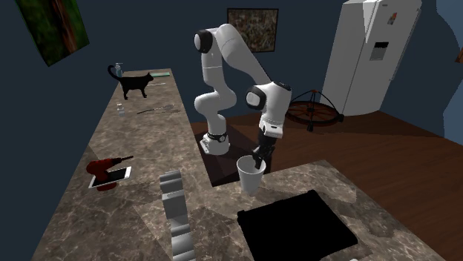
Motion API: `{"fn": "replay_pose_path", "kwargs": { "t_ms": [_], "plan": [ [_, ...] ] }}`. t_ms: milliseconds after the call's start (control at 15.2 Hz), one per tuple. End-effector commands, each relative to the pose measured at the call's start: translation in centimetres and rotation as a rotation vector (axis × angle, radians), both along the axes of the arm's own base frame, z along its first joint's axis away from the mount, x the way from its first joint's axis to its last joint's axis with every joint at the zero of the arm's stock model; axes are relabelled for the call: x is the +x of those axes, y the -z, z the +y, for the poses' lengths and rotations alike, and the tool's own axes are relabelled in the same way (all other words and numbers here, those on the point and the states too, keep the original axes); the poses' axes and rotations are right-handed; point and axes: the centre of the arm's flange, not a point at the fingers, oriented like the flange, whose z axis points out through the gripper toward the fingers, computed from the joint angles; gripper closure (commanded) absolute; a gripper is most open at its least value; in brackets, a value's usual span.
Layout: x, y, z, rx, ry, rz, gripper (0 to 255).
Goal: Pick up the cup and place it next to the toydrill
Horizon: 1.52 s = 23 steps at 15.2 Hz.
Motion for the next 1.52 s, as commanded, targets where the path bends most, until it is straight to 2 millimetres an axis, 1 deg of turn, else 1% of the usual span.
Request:
{"fn": "replay_pose_path", "kwargs": {
  "t_ms": [0,1452],
  "plan": [
    [0.0,-1.1,0.0,0.0,0.0,0.0,255],
    [0.0,-12.7,0.0,0.0,0.0,0.0,255]
  ]
}}
